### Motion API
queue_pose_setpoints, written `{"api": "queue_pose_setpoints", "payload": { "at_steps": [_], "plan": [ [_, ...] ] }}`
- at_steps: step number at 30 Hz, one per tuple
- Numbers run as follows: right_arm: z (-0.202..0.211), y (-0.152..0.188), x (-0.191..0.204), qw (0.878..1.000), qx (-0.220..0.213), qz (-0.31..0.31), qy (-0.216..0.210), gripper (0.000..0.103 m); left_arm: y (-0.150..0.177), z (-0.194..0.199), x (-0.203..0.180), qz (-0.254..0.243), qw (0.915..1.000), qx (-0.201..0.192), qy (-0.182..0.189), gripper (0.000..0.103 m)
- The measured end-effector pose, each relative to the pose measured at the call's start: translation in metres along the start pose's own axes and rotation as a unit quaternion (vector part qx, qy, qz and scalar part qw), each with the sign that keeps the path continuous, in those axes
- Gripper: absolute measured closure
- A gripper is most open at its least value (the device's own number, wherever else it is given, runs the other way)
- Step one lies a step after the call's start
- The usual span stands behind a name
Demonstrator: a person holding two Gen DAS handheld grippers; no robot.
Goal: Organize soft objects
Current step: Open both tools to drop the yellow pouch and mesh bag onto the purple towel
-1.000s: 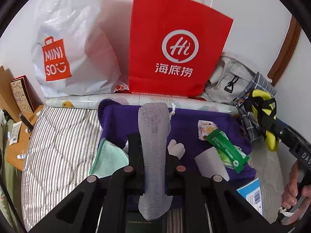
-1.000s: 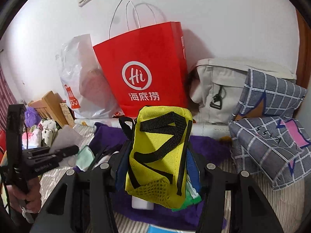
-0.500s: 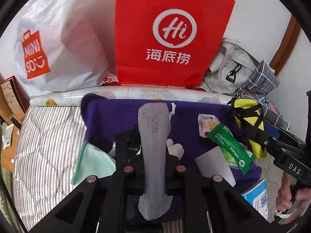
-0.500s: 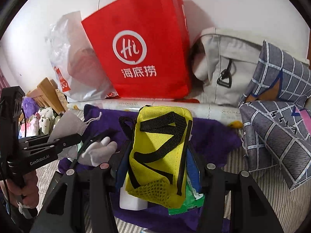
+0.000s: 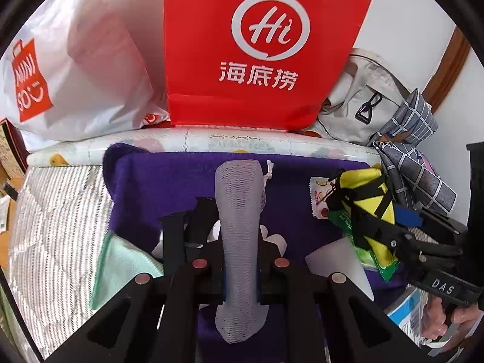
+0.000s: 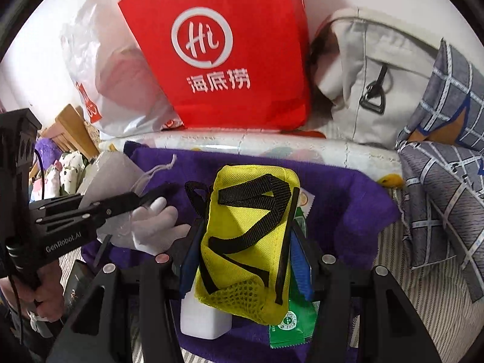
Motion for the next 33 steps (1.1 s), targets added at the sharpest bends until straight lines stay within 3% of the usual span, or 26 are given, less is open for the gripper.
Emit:
{"api": "queue_pose_setpoints", "payload": {
  "at_steps": [11, 17, 21, 26, 33],
  "plan": [
    [-0.021, 0.005, -0.006, 0.999, 0.029, -0.008, -0.012, 0.044, 0.003, -0.018, -0.006, -0.005, 0.9997, 0.017, 0.016, 0.09],
    [-0.022, 0.004, -0.006, 0.999, 0.033, -0.006, -0.01, 0.038, 0.005, -0.023, -0.007, -0.002, 0.999, 0.033, 0.031, 0.078],
    [-0.017, 0.005, -0.007, 1.0, 0.03, -0.006, 0.0, 0.027, 0.005, -0.025, -0.009, -0.001, 0.9985, 0.043, 0.035, 0.044],
    [-0.004, 0.003, 0.001, 1.0, 0.006, 0.01, -0.002, 0.018, 0.005, -0.022, -0.013, -0.007, 0.9984, 0.043, 0.037, 0.037],
    [0.013, 0.009, 0.006, 0.999, -0.013, 0.012, 0.029, 0.017, 0.005, -0.009, -0.015, -0.012, 0.9991, 0.031, 0.026, 0.034]
  ]
}}
Point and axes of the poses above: each gripper's, at about its wrist camera, not at the fingertips, and z roughly against the way its jaws point, x to its left, y to its underside, the point moved 3 cm from there along -z, roughly the way its jaws point, and after that the axes turned 2 degrees about -x, right-handed, at the moved point
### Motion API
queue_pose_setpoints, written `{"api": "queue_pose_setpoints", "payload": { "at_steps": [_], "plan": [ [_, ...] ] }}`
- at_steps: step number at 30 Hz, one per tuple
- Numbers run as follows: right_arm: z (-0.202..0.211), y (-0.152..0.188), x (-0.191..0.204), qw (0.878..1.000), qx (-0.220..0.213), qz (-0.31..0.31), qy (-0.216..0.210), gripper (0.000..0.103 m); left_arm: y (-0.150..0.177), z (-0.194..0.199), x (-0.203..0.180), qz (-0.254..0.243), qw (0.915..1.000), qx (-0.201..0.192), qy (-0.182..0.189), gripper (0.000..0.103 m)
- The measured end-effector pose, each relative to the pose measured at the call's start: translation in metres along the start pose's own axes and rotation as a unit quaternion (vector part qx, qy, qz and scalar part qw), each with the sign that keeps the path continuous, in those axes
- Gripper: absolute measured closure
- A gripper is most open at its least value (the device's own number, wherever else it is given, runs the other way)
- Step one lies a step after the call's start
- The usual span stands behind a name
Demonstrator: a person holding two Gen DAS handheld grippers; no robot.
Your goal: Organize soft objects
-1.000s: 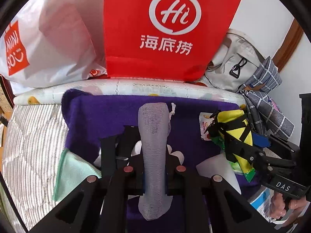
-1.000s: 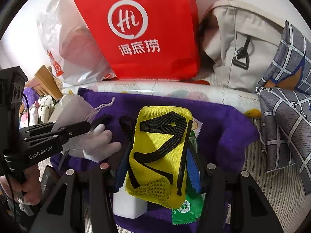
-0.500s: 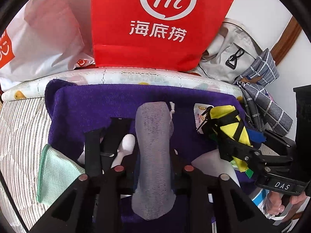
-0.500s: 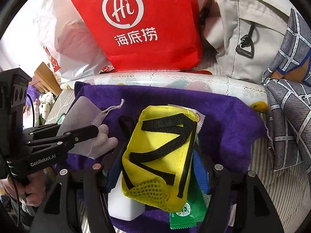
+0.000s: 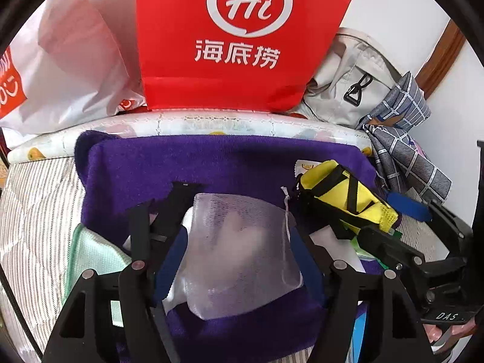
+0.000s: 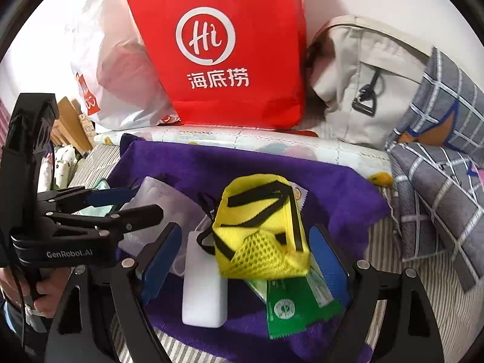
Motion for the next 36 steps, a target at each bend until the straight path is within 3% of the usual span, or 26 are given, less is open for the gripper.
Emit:
{"api": "queue_pose_setpoints", "payload": {
  "at_steps": [5, 11, 13, 18, 26, 30, 36],
  "plan": [
    [0.012, 0.006, 0.003, 1.0, 0.004, -0.027, -0.004, 0.018, 0.006, 0.014, 0.005, 0.003, 0.9999, -0.003, -0.014, 0.034],
    [0.036, 0.009, 0.008, 0.999, -0.011, -0.029, 0.039, 0.018, 0.018, 0.037, 0.011, 0.014, 0.9998, -0.009, -0.013, 0.032],
    [0.043, 0.013, 0.01, 0.999, -0.009, -0.032, 0.032, 0.018, 0.023, 0.047, 0.013, 0.018, 0.9997, -0.012, -0.013, 0.03],
    [0.067, 0.027, 0.016, 0.998, -0.017, -0.033, 0.053, 0.018, 0.038, 0.072, 0.012, 0.021, 0.9993, -0.026, -0.018, 0.028],
    [0.111, 0.054, 0.035, 0.998, -0.023, -0.033, 0.053, 0.015, 0.069, 0.119, 0.003, 0.024, 0.9982, -0.051, -0.023, 0.024],
    [0.145, 0.073, 0.048, 0.997, -0.043, -0.029, 0.059, 0.006, 0.089, 0.148, -0.007, 0.019, 0.9967, -0.072, -0.031, 0.017],
    [0.193, 0.107, 0.058, 0.993, -0.075, -0.024, 0.086, 0.001, 0.123, 0.187, -0.028, 0.0, 0.9937, -0.101, -0.049, 0.005]
  ]
}}
Point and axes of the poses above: each gripper's, at about its wrist camera, not at the fingertips, and z roughly against the way its jaws point, x to its left, y to its underside, the point moved 3 cm from there along -z, roughly the way its jaws point, and after that the axes turned 2 degrees about -x, right-handed, at the moved point
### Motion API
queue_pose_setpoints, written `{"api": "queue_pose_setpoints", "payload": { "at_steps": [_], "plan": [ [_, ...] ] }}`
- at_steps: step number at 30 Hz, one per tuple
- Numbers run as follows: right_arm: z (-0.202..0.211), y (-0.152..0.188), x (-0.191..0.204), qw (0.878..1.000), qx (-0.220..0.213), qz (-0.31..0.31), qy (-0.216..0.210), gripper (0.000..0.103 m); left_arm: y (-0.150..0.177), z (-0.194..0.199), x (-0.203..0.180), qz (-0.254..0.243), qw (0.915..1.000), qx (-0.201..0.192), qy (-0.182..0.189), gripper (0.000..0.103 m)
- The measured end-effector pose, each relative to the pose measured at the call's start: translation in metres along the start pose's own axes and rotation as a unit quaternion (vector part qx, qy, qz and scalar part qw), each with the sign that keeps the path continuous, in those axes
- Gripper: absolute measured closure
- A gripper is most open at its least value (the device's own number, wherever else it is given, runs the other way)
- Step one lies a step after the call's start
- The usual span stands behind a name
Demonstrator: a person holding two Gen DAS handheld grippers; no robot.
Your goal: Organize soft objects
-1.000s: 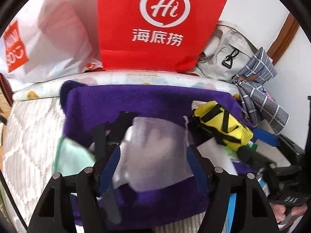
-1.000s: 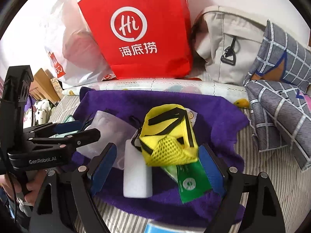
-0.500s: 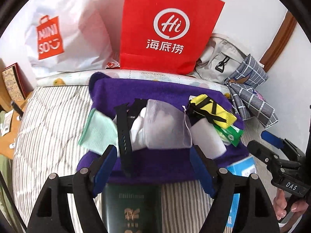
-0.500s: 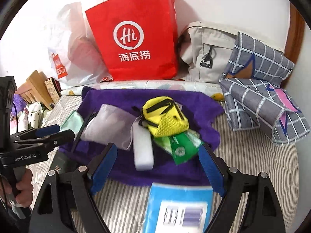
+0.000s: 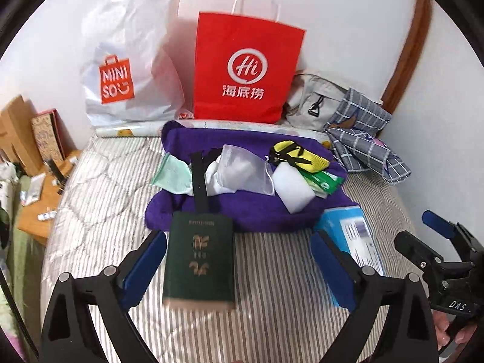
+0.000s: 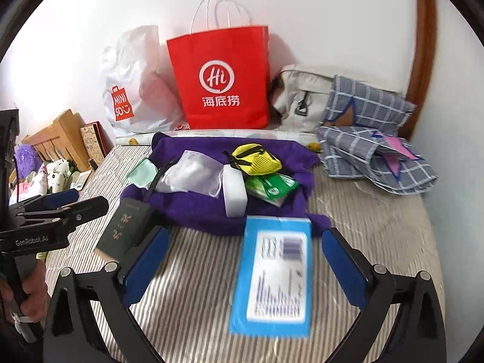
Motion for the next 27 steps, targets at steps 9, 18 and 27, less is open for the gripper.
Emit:
{"api": "queue_pose_setpoints", "payload": {
  "at_steps": [9, 18, 27],
  "plan": [
    [0.068, 0.043, -0.006, 0.999, -0.026, -0.021, -0.007, 0.0, 0.045, 0.068, -0.024, -0.015, 0.9983, -0.043, -0.037, 0.002],
    [0.114, 0.079, -0.004, 0.999, -0.036, -0.02, -0.016, 0.0, 0.082, 0.116, -0.04, -0.01, 0.9958, -0.079, -0.044, 0.002],
    [0.149, 0.103, -0.003, 0.998, -0.054, -0.024, -0.01, 0.0, 0.104, 0.146, -0.054, -0.021, 0.9933, -0.101, -0.052, 0.002]
  ]
}}
Point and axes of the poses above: each gripper's, at about its wrist camera, not at the fingertips, and z roughly against the way its jaws point, x to its left, y to its underside, the point moved 3 cm from there along -z, roughly the way its jaws point, and after that the axes turned 2 degrees about -x, right-handed, at the moved point
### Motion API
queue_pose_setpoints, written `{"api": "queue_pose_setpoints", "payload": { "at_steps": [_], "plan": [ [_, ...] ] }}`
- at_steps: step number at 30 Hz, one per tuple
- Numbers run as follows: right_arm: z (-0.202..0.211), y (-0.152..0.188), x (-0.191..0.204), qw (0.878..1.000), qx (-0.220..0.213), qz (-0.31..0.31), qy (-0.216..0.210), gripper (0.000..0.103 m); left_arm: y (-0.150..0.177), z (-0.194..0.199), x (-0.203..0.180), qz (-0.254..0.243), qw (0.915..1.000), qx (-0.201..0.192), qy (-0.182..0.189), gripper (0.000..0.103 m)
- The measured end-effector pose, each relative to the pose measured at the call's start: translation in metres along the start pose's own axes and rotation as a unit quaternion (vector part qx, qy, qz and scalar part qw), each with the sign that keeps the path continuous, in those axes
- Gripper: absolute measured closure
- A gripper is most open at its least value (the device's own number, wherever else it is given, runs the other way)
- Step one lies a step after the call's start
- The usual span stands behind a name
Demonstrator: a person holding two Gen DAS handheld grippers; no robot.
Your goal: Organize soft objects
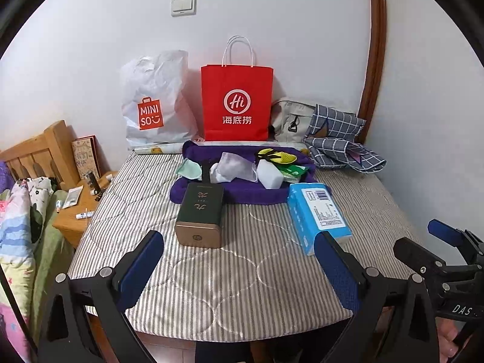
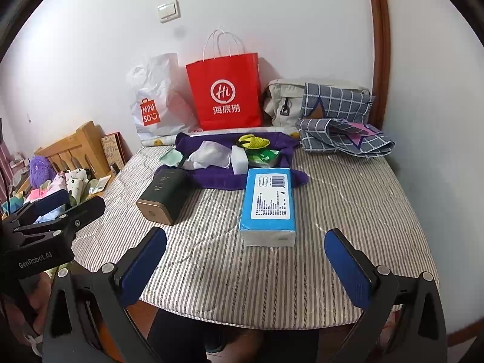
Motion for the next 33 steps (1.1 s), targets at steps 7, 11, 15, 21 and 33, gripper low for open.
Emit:
{"api": "queue_pose_setpoints", "payload": {
  "at_steps": [7, 11, 15, 21, 33],
  "plan": [
    [0.01, 0.006, -0.002, 1.0, -0.002, 0.002, 0.007, 0.0, 0.004, 0.008, -0.005, -0.004, 1.0, -0.007, 0.0, 0.002],
    [0.014, 0.008, -0.001, 1.0, -0.004, 0.004, 0.005, 0.0, 0.005, 0.014, -0.007, -0.003, 0.9999, -0.013, 0.001, 0.002],
    [0.019, 0.009, 0.002, 1.0, -0.007, 0.006, 0.004, 0.0, 0.005, 0.017, -0.007, -0.005, 0.9999, -0.015, 0.002, 0.002],
    [0.022, 0.008, 0.005, 1.0, -0.01, 0.01, 0.004, 0.0, 0.005, 0.022, -0.005, 0.002, 0.9999, -0.016, -0.001, 0.002],
    [0.023, 0.008, 0.007, 1.0, -0.011, 0.009, -0.001, 0.0, 0.004, 0.023, 0.004, 0.006, 0.9999, -0.014, -0.002, 0.002]
  ]
}}
Point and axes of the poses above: each gripper's, at about its wrist camera, not at the fingertips, and z roughly against the way its jaws point, x to its left, y to its underside, the point moved 3 cm from there along -z, roughly the way its jaws point, and after that the axes turned 2 degrees about -x, right-handed, at the moved point
